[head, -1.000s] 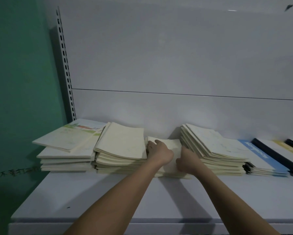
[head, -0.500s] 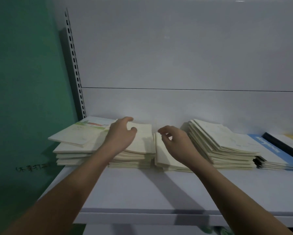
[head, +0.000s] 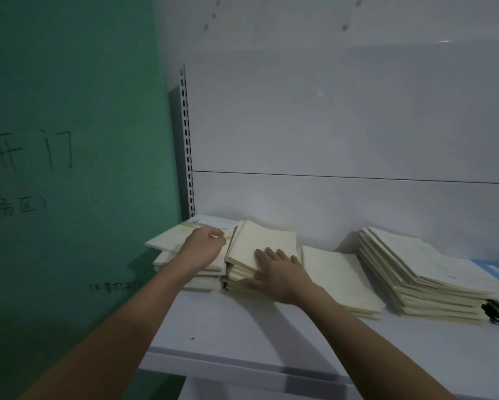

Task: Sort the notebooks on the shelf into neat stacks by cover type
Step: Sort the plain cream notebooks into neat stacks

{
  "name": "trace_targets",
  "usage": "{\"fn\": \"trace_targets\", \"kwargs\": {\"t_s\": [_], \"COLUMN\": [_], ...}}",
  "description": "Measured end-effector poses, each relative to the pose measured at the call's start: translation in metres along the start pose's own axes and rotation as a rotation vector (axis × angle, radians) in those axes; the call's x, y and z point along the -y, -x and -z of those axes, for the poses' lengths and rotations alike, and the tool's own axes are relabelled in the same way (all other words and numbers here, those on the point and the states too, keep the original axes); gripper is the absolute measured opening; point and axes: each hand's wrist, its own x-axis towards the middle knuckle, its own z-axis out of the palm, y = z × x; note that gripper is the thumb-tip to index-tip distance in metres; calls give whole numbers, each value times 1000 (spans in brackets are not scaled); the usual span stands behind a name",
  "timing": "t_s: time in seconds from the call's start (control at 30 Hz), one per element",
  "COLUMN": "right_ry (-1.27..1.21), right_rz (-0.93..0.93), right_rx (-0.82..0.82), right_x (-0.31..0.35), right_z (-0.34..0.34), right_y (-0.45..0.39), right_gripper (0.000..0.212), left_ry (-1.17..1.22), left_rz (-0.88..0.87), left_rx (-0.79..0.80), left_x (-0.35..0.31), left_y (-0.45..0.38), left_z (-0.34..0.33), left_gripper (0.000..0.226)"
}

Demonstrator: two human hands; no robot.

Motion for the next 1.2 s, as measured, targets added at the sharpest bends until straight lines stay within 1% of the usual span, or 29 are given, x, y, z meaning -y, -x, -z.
{"fn": "trace_targets", "kwargs": {"t_s": [0.1, 0.17, 0.2, 0.23, 0.3, 0.37, 0.43, 0.47, 0.5, 0.57, 0.63, 0.7, 0.73, 0.77, 0.8, 0.87, 0.9, 1.0, 1.07, 1.13, 1.2], "right_ry": [76, 94, 59, -13, -175, -272, -293, -288, -260, -182, -203, -369, -475, -547, -555, -447, -372, -207, -128, -33, 57], "right_rz": [37, 96, 118, 115, 38, -10, 103, 186, 255, 343, 357, 307, 266, 220, 174, 79, 47, 17, 30, 64, 88], "right_rx": [-169, -272, -315, -359, -435, -520, -584, -581, -550, -442, -261, -76, -67, -110, -171, -227, -206, -30, 53, 24, -85], "right_x": [3, 4, 5, 6, 10, 15, 22, 25, 27, 29, 28, 26, 25, 23, 20, 14, 11, 3, -1, -6, -9], "right_z": [-9, -10, -7, -2, 9, 17, 18, 18, 16, 12, 12, 17, 19, 22, 23, 23, 21, 15, 7, -3, -7], "right_y": [20, 34, 40, 44, 48, 48, 50, 52, 53, 51, 47, 44, 44, 42, 40, 33, 29, 19, 17, 18, 23], "right_gripper": [48, 35, 32, 33, 38, 39, 40, 41, 42, 48, 50, 53, 52, 51, 49, 48, 52, 67, 73, 71, 60], "left_ry": [16, 49, 85, 137, 300, 521, 751, 841, 892, 883, 814, 748, 725, 713, 705, 695, 688, 668, 689, 704, 703], "left_rz": [14, 15, 20, 37, 112, 213, 289, 305, 311, 305, 297, 248, 217, 197, 189, 191, 185, 165, 171, 170, 161], "left_rx": [7, 20, 35, 57, 131, 271, 397, 410, 389, 319, 274, 211, 167, 123, 89, 47, 41, 45, 49, 59, 79], "left_x": [8, 10, 8, 6, -1, -6, -8, -8, -8, -2, 8, 19, 22, 25, 27, 32, 34, 39, 40, 43, 46], "left_y": [5, 8, 11, 13, 15, 16, 13, 12, 11, 10, 9, 8, 8, 9, 9, 7, 7, 5, 7, 10, 12], "left_z": [0, 1, 1, 1, 2, 3, 4, 4, 3, 2, 4, 11, 16, 21, 26, 37, 41, 50, 52, 53, 55], "left_gripper": [29, 26, 23, 20, 23, 32, 42, 44, 42, 34, 36, 42, 43, 43, 41, 41, 44, 57, 57, 55, 54]}}
